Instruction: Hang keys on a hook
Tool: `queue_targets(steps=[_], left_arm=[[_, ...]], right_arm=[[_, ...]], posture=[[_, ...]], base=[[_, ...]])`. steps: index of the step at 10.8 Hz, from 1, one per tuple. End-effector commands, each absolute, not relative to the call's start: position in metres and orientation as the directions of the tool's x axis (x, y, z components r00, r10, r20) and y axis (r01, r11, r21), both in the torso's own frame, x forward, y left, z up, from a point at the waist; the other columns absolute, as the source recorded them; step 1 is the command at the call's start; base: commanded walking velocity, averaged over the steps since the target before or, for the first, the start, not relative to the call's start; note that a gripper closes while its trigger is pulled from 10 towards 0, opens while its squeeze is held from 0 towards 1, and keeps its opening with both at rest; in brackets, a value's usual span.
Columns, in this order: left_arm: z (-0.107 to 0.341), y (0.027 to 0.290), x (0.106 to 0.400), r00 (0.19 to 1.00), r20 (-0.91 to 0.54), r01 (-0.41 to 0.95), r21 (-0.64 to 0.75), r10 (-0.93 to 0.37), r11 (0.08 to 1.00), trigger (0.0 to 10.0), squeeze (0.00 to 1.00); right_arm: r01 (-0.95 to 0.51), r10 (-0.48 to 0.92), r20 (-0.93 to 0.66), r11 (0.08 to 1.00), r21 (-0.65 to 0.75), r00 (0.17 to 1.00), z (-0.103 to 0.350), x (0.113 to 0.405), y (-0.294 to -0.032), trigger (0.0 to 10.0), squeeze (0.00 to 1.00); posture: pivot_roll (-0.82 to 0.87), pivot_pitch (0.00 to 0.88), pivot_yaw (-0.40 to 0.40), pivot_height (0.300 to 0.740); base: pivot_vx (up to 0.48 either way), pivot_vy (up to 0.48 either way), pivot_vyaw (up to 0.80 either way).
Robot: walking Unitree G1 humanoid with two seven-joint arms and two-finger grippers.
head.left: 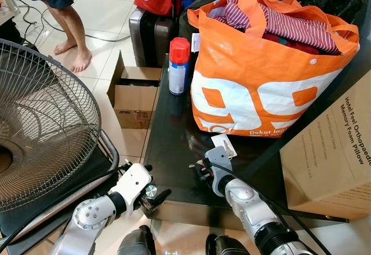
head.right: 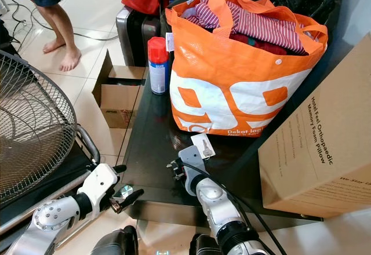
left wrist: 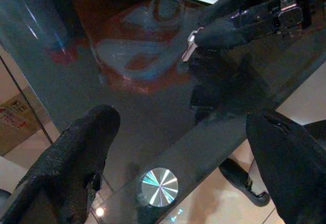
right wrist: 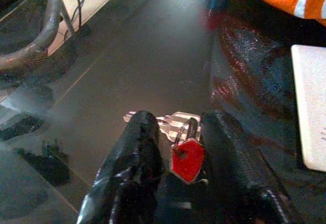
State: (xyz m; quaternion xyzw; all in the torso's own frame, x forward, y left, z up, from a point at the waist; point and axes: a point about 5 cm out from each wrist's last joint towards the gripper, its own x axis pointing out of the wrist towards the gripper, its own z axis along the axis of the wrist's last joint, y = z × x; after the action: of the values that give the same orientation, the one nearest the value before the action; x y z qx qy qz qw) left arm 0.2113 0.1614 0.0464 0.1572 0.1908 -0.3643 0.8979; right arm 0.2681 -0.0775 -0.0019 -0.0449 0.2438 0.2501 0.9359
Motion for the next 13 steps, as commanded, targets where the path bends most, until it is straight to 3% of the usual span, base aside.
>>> queue_targets(steps=[1, 10, 13], left_arm=[[0.045, 0.159, 0.207, 0.644, -0.464, 0.728, 0.128, -0.608, 0.673, 10.0, 0.0], [0.046, 0.158, 0.206, 0.63, -0.471, 0.743, 0.131, -0.618, 0.657, 10.0, 0.0], [0.051, 0.162, 0.208, 0.664, -0.449, 0.718, 0.159, -0.598, 0.678, 10.0, 0.0]], right_arm=[[-0.485, 0.442, -0.503, 0.873, 0.052, 0.743, -0.007, 0.265, -0.081, 0.0, 0.0], [-0.468, 0.429, -0.523, 0.881, 0.064, 0.737, -0.012, 0.262, -0.083, 0.0, 0.0], [-0.522, 0.514, -0.352, 0.849, 0.082, 0.782, 0.024, 0.267, -0.099, 0.0, 0.0]], posture=[[-0.07, 0.189, -0.04, 0.74], [-0.06, 0.191, -0.034, 0.74], [-0.04, 0.146, -0.048, 0.74]], base=[[0.0, 0.0, 0.0], [0.0, 0.0, 0.0], [0.0, 0.0, 0.0]])
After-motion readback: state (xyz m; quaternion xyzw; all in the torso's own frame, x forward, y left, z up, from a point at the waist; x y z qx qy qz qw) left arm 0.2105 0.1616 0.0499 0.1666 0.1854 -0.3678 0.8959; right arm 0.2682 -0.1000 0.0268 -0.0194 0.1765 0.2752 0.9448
